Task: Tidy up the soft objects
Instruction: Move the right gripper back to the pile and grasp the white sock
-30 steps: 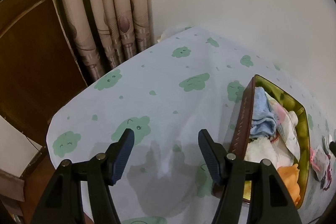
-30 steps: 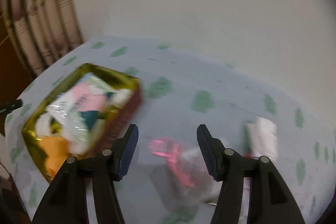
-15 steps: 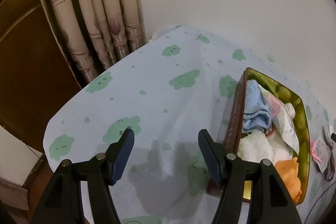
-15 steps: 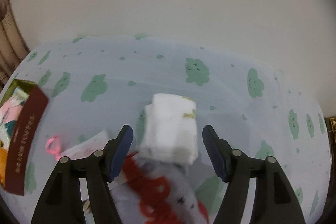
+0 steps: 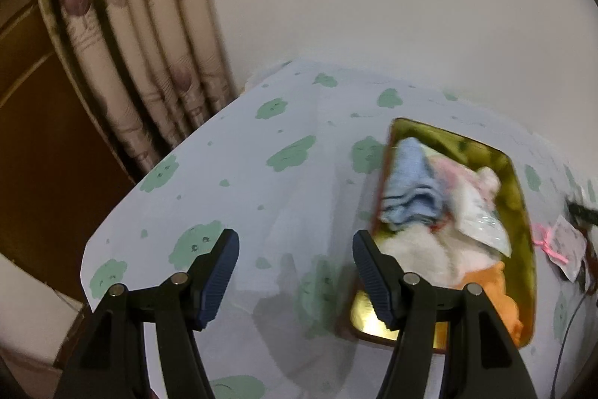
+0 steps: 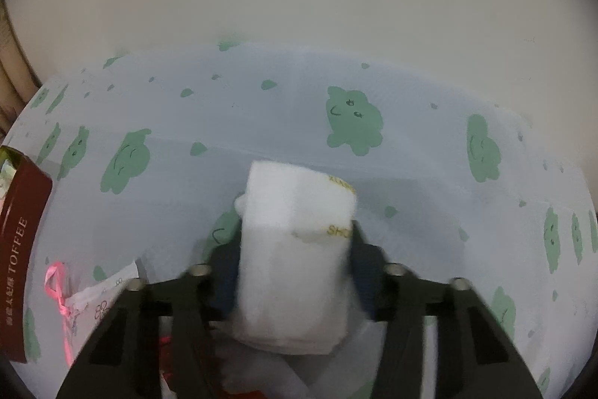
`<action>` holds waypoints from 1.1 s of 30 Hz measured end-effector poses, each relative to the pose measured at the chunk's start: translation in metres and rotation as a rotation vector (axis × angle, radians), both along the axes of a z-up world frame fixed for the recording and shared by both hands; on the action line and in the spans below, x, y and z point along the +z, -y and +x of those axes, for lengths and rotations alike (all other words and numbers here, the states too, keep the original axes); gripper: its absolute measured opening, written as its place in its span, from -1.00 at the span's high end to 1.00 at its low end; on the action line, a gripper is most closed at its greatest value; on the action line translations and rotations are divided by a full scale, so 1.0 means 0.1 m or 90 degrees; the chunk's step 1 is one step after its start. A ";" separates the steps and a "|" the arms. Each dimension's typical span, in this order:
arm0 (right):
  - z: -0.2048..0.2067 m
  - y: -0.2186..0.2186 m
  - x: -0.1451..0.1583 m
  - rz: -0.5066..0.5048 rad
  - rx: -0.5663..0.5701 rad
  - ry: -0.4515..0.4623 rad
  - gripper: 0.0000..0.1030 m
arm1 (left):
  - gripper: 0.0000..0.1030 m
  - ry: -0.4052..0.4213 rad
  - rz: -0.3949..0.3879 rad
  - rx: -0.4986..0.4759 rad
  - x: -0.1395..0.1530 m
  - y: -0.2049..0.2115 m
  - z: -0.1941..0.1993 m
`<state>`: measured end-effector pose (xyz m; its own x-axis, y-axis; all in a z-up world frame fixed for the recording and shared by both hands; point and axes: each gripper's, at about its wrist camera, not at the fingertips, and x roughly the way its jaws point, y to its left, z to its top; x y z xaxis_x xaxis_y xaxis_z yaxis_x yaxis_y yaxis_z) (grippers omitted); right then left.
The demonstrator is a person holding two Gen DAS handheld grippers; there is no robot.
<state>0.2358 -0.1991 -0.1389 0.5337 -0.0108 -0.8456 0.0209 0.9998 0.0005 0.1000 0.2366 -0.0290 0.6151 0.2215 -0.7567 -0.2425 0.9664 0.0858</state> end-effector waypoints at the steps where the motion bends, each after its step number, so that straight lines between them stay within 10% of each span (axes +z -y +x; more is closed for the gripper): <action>1: -0.01 0.01 0.00 -0.002 0.001 0.000 0.44 | -0.26 0.000 0.001 -0.018 0.03 0.09 -0.01; 18: -1.04 0.80 -0.03 -0.011 -0.085 0.023 0.47 | -0.31 -0.009 -0.015 -0.356 0.17 1.87 -0.05; 33: -1.48 0.94 -0.07 -0.011 -0.098 0.059 0.41 | -0.31 -0.109 0.067 -0.562 -0.60 3.09 0.04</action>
<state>0.0878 -0.2930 -0.1458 0.6009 -0.1119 -0.7915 0.1740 0.9847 -0.0071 0.1042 -0.0723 -0.0889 0.4749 -0.2041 -0.8561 0.6079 0.7794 0.1514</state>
